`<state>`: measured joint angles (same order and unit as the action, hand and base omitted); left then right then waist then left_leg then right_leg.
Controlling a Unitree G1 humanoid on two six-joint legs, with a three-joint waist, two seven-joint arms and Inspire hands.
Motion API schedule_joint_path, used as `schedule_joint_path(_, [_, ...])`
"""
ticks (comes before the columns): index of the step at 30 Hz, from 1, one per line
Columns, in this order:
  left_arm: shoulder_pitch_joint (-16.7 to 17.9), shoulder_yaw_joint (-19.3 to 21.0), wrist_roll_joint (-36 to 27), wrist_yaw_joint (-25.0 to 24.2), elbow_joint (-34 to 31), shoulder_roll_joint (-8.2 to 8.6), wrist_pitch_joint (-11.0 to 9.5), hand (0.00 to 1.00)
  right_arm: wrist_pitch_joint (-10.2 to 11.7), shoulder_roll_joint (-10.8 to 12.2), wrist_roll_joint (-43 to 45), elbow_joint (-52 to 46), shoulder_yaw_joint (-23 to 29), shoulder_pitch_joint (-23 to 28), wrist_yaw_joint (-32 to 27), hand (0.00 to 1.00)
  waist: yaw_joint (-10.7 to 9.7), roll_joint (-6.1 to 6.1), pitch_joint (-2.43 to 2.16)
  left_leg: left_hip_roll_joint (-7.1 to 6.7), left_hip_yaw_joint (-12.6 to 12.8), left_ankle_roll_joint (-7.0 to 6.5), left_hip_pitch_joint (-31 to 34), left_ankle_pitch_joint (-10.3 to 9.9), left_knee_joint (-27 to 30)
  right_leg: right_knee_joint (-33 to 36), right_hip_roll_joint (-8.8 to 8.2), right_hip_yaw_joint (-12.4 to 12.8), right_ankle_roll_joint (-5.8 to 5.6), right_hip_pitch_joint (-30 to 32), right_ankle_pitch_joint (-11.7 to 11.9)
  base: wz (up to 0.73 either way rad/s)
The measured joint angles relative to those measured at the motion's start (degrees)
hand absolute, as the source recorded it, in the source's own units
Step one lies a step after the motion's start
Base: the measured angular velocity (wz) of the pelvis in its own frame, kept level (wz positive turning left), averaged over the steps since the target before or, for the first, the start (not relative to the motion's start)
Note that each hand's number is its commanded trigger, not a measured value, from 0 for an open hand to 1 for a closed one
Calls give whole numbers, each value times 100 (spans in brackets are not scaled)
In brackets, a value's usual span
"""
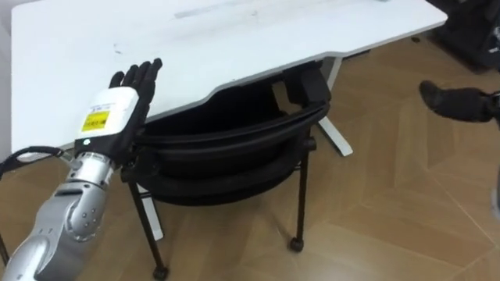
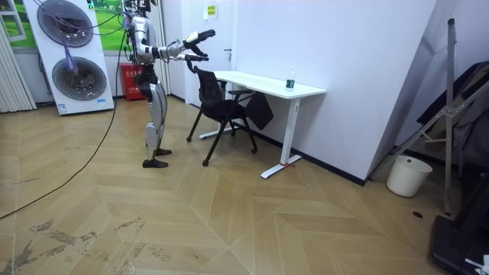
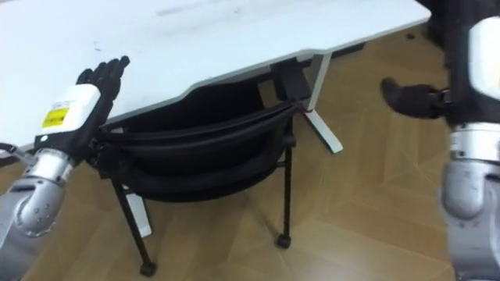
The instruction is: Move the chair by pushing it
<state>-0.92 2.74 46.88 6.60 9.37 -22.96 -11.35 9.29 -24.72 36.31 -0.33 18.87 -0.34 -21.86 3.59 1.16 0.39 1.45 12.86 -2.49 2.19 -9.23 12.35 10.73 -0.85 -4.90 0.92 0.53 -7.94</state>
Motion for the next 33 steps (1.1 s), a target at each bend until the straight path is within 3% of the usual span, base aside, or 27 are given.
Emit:
schedule_joint_path(6, [537, 491, -37, 519, 10, 10, -185, 0, 20, 6, -927, 274, 653, 419, -1029, 0, -17, -77, -18, 42, 0, 60, -193, -28, -72, -29, 26, 32, 9, -145, 6, -8])
schedule_joint_path(9, [1002, 917, -558, 956, 10, 60, -241, 0, 41, 21, -1631, 683, 1060, 660, -1479, 0, -8, -123, -51, 52, 13, 90, -298, -41, -132, -103, 54, 72, 17, -234, 11, -9])
schedule_joint_path(10, [1138, 1230, -847, 1253, 29, 194, -178, 0, 34, 32, -1845, 842, 1164, 790, -1674, 0, -12, -171, -77, 54, 45, 97, -365, -37, -179, -110, 86, 77, 19, -265, 11, -9])
schedule_joint_path(11, [1211, 1591, -1189, 1604, 30, 365, -74, 0, 8, 64, -2191, 946, 1188, 967, -1817, 0, -10, -227, -131, 58, 57, 108, -429, -44, -214, -110, 89, 65, 18, -311, 11, -9])
schedule_joint_path(14, [1295, 2392, -1953, 2359, 108, 710, 133, 0, -26, 259, -3258, 1404, 1245, 1246, -1967, 0, -35, -301, -179, 33, 101, 121, -654, -37, -352, -108, 76, 24, 22, -459, -43, -7])
schedule_joint_path(15, [1315, 2483, -2079, 2496, 185, 751, 153, 0, -50, 304, -3502, 1551, 1243, 1321, -1987, 0, -24, -310, -183, 15, 101, 125, -703, -35, -381, -100, 64, 25, 33, -491, -81, -4])
schedule_joint_path(17, [1529, 2656, -2612, 2892, 667, 966, 265, 0, -230, 621, -4425, 2156, 1178, 1576, -1983, 0, -6, -321, -173, -22, 103, 132, -851, -39, -424, -31, -4, 30, 42, -559, -235, 0])
schedule_joint_path(19, [1784, 2646, -2920, 2989, 1200, 1149, 406, 0, -380, 943, -4979, 2682, 1134, 1721, -1905, 0, -12, -283, -166, -26, 93, 158, -895, -56, -426, 81, -16, 18, 56, -560, -323, 3])
schedule_joint_path(23, [2267, 2624, -3680, 2875, 2273, 1568, 717, 0, -579, 1404, -5803, 4052, 1021, 1803, -1590, 0, -74, -146, -65, -13, 47, 199, -864, -89, -408, 76, 0, -1, 73, -555, -366, 5])
schedule_joint_path(29, [2449, 2560, -4438, 2468, 3815, 1680, 787, 0, -647, 1521, -5873, 5502, 730, 1825, -850, 0, -82, -109, -52, -16, 55, 206, -867, -157, -420, 1, 7, 2, 76, -574, -370, -3])
schedule_joint_path(33, [2402, 2507, -4509, 2067, 4541, 1700, 962, 0, -824, 1576, -5862, 6119, 508, 1794, -251, 0, -107, -139, -55, -16, 51, 202, -884, -195, -420, -29, 3, -2, 69, -602, -375, -3])
